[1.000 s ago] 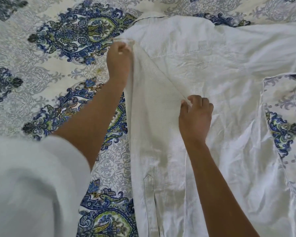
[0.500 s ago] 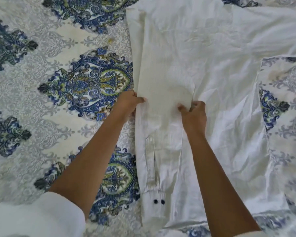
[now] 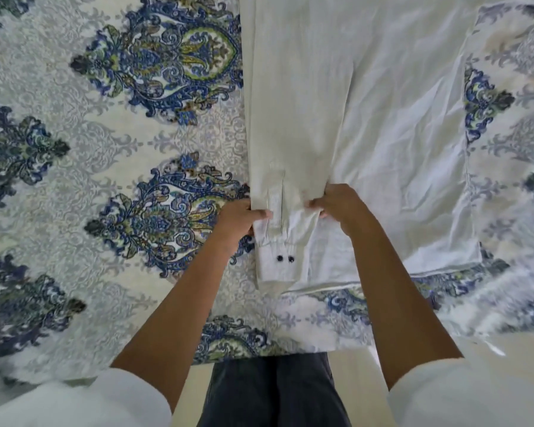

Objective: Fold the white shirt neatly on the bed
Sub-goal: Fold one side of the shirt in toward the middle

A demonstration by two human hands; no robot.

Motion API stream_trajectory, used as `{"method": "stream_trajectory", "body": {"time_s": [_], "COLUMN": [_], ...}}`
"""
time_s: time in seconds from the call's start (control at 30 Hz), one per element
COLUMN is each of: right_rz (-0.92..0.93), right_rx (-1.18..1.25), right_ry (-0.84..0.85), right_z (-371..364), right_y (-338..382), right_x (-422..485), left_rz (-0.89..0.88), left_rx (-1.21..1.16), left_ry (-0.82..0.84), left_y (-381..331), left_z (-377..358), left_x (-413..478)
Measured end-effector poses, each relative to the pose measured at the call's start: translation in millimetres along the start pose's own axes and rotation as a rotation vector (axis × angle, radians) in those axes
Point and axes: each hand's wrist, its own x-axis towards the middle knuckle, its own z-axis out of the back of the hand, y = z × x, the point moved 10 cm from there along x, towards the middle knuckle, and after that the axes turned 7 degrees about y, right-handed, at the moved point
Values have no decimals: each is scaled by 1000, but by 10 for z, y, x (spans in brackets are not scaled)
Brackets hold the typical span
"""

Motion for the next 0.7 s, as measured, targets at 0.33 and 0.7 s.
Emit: {"method": "stream_trajectory", "body": {"time_s": [0.33,0.7], "right_rz": [101,465], "right_rx": [-302,-539], "right_ry": [-385,-336], "right_z": [180,-257], "right_y": [-79,254], "right_x": [-217,-291], "left_rz": [-137,-758], "left_rx": [381,1173], "left_ry": [-356,-671], "left_y": [-76,-427], "left_z": [28,-373], "left_x": [-247,-502]}}
